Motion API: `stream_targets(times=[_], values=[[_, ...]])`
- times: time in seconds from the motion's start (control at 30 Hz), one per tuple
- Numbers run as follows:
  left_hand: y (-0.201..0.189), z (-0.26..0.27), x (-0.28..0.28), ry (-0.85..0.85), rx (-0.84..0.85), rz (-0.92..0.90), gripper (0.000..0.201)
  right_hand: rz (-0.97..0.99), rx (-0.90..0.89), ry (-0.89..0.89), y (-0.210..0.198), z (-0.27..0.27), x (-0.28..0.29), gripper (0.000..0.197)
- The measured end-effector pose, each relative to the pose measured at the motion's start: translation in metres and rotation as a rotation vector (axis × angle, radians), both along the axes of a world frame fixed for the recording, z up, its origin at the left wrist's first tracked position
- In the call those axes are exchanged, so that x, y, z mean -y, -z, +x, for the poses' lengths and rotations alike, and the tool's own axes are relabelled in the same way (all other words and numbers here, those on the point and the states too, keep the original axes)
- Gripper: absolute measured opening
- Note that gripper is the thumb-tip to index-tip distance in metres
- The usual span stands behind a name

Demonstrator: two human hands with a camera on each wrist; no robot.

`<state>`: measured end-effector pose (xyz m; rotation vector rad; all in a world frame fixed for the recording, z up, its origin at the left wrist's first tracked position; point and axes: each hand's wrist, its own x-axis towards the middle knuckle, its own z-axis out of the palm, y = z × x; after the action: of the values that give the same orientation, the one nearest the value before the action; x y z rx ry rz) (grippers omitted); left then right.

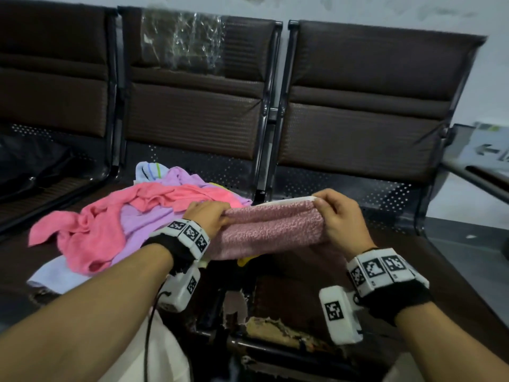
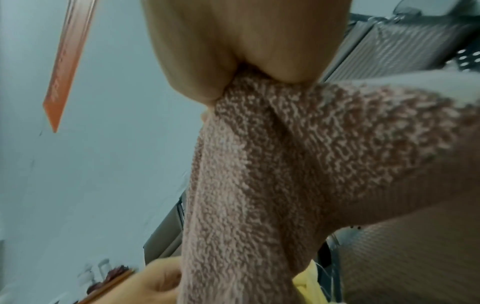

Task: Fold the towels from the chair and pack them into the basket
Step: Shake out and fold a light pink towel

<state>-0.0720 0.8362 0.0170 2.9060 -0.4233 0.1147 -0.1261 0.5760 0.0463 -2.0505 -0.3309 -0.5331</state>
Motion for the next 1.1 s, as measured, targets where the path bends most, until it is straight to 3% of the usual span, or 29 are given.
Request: stream_targets(times=[0.1, 0.17, 0.23, 0.3, 0.37, 0.4, 0.53, 0.7, 0.8, 0.9, 1.0, 1.1], values=[[-0.015, -0.005, 0.01, 0.077, 0.155, -0.079, 0.017, -0.031, -0.091, 0.005, -0.006, 0.001, 0.0, 0.024], [-0.027, -0.009, 0.018, 0.161, 0.222, -0.253, 0.015, -0.079, -0.19, -0.093, -0.013, 0.004, -0.002, 0.009], [-0.034, -0.011, 0.024, 0.237, 0.246, -0.39, 0.02, -0.183, -0.276, -0.219, -0.015, 0.006, -0.001, 0.014], [-0.033, -0.009, 0.025, 0.3, 0.213, -0.367, 0.025, -0.211, -0.338, -0.342, -0.008, 0.004, -0.001, 0.003], [-0.024, -0.005, 0.024, 0.339, 0.136, -0.257, 0.017, -0.212, -0.302, -0.4, -0.002, 0.004, -0.001, 0.028], [-0.019, -0.001, 0.022, 0.334, 0.088, -0.212, 0.011, -0.17, -0.246, -0.381, -0.001, 0.006, 0.001, 0.033], [-0.01, 0.005, 0.017, 0.277, -0.024, -0.18, 0.021, 0.088, 0.012, -0.159, -0.015, 0.016, 0.024, 0.031], [-0.03, 0.002, 0.027, 0.293, 0.081, -0.316, 0.022, 0.158, 0.135, 0.002, -0.015, 0.017, 0.032, 0.029], [-0.046, -0.011, 0.04, 0.369, 0.254, -0.418, 0.022, 0.177, 0.029, -0.009, -0.014, 0.013, 0.02, 0.028], [-0.055, -0.024, 0.056, 0.456, 0.354, -0.492, 0.015, 0.149, -0.176, -0.161, -0.013, 0.005, 0.005, 0.026], [-0.051, -0.032, 0.067, 0.489, 0.334, -0.514, 0.015, -0.047, -0.29, -0.319, -0.01, -0.002, 0.0, 0.021], [-0.043, -0.028, 0.061, 0.427, 0.255, -0.465, 0.023, 0.087, -0.201, -0.293, -0.013, -0.004, 0.009, 0.013]])
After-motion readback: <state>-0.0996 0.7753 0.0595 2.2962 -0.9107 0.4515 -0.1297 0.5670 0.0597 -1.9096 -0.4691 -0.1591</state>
